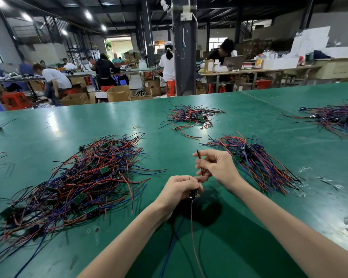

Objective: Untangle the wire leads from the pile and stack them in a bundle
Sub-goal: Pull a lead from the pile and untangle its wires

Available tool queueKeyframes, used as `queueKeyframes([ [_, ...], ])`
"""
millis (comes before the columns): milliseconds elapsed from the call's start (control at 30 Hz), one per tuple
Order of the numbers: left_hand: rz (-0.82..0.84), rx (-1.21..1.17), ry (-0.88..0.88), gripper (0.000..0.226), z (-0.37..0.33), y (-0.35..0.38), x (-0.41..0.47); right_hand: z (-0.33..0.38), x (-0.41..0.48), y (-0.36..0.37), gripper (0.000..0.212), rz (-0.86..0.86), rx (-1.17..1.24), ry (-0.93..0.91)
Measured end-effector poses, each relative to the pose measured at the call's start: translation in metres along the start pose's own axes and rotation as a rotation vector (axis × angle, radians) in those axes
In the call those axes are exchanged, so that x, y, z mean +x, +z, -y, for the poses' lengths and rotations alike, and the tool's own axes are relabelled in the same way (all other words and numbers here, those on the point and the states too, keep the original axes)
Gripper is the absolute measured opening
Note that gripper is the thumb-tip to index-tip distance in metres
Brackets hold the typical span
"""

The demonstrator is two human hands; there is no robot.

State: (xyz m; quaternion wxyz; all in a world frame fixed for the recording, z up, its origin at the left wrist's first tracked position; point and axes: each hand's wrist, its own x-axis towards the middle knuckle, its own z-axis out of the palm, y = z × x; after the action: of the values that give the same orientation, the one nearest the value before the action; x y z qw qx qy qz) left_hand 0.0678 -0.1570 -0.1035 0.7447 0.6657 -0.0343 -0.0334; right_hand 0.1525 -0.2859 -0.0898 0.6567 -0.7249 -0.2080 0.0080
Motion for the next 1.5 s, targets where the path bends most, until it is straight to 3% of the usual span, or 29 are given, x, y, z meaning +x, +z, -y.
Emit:
queueKeyframes([
  [333,-0.041,0.076,0.079,0.015,0.002,0.002,-0.006,-0.004,0.006,-0.007,0.009,-0.111,0.105,0.063],
  [533,-0.167,0.147,0.07,0.014,0.002,0.008,-0.006,0.007,0.012,-0.02,0.026,-0.247,0.375,0.258],
  [800,-0.143,0.166,-0.021,0.013,-0.001,0.007,-0.007,0.013,0.014,-0.016,0.026,-0.182,0.554,0.375],
  [933,-0.108,0.237,0.022,0.013,-0.002,0.01,-0.008,0.014,0.014,-0.016,0.025,-0.153,0.633,0.466],
  [1100,-0.087,0.529,0.237,0.021,0.001,0.017,-0.013,0.007,0.013,-0.015,0.026,-0.134,0.471,0.484],
  [1233,-0.082,0.576,0.376,0.021,0.0,0.015,-0.015,0.001,0.013,-0.015,0.027,-0.115,0.317,0.398],
  [1500,-0.032,0.49,0.289,0.012,0.0,0.014,-0.014,0.002,0.014,-0.016,0.028,-0.118,0.265,0.46],
])
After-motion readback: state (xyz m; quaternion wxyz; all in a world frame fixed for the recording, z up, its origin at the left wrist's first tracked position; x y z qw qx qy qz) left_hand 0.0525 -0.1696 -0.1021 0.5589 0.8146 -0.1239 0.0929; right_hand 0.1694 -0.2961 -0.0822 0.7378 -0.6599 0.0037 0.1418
